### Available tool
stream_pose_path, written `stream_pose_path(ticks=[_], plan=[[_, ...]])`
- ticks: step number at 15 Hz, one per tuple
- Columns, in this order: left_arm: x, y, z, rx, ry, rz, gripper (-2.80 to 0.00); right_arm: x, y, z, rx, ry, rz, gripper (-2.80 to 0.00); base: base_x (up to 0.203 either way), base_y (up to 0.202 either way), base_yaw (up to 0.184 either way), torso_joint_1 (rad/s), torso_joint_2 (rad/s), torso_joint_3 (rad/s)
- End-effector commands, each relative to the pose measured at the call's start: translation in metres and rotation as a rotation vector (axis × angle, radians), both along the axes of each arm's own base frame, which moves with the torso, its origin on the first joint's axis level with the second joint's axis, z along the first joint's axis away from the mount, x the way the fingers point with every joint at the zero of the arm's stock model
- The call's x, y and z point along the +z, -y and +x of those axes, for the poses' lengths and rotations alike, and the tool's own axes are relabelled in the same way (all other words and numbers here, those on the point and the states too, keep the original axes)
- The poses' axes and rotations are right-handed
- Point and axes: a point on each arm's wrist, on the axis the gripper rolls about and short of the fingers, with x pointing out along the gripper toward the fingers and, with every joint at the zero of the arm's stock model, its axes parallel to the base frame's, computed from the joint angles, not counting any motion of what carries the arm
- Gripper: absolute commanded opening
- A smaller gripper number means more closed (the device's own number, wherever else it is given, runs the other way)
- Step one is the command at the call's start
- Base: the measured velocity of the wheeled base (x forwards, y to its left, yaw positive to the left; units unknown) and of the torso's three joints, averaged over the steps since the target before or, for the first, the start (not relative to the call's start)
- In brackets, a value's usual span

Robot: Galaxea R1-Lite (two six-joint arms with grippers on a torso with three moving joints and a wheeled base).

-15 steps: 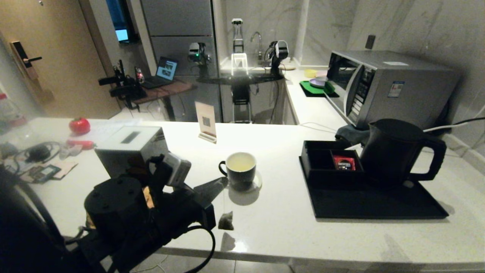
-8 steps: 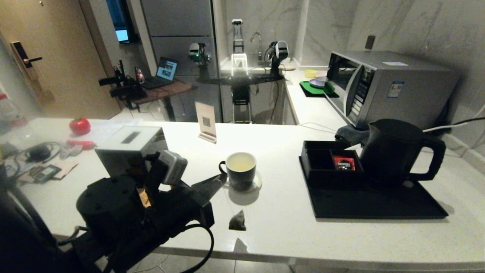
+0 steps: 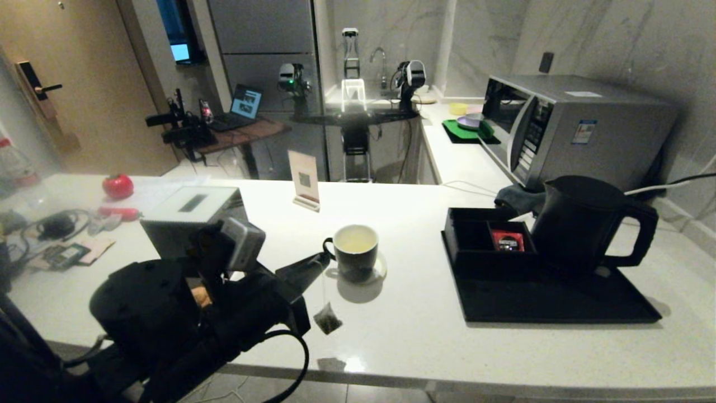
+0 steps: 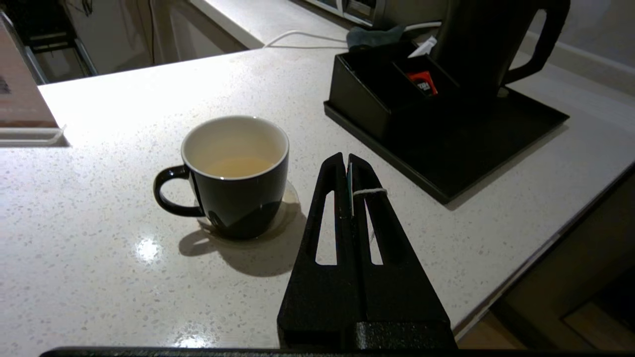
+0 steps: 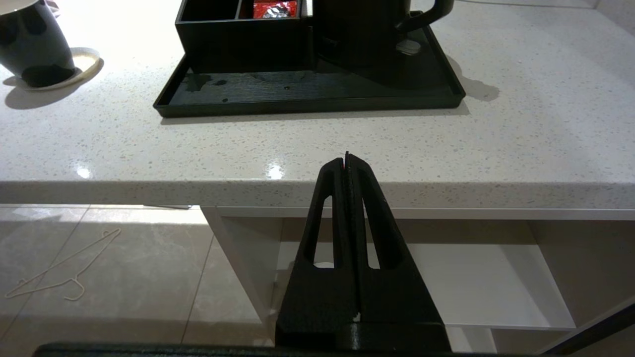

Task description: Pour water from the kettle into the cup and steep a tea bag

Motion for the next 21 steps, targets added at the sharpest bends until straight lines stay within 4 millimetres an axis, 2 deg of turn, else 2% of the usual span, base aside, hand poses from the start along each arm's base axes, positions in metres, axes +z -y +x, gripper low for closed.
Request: stream_pose_path(ticks=[1,6,11,17,21], plan=[[0.009,-0.002,-0.002,0.002,0.051,-0.037,-2.8,0.0,0.0,0.0,0.0,-0.005,0.0,-2.8,0.0,0.0,0.0,0.0,0.0,0.0],[0.0,-0.012,-0.013,0.017,0.03,0.019,-2.8,-0.001,0.0,0.0,0.0,-0.006,0.001,-2.8,0.0,0.0,0.0,0.0,0.0,0.0],[0.02,-0.011,-0.01,0.065,0.116,-0.022,-2.8,-0.001,0.0,0.0,0.0,-0.005,0.001,-2.8,0.0,0.0,0.0,0.0,0.0,0.0],[0.019,-0.005,0.003,0.098,0.119,-0.024,-2.8,0.0,0.0,0.0,0.0,-0.005,0.001,-2.8,0.0,0.0,0.0,0.0,0.0,0.0],[0.027,-0.004,0.013,0.117,0.154,-0.048,-2.8,0.0,0.0,0.0,0.0,-0.005,0.001,-2.8,0.0,0.0,0.0,0.0,0.0,0.0]])
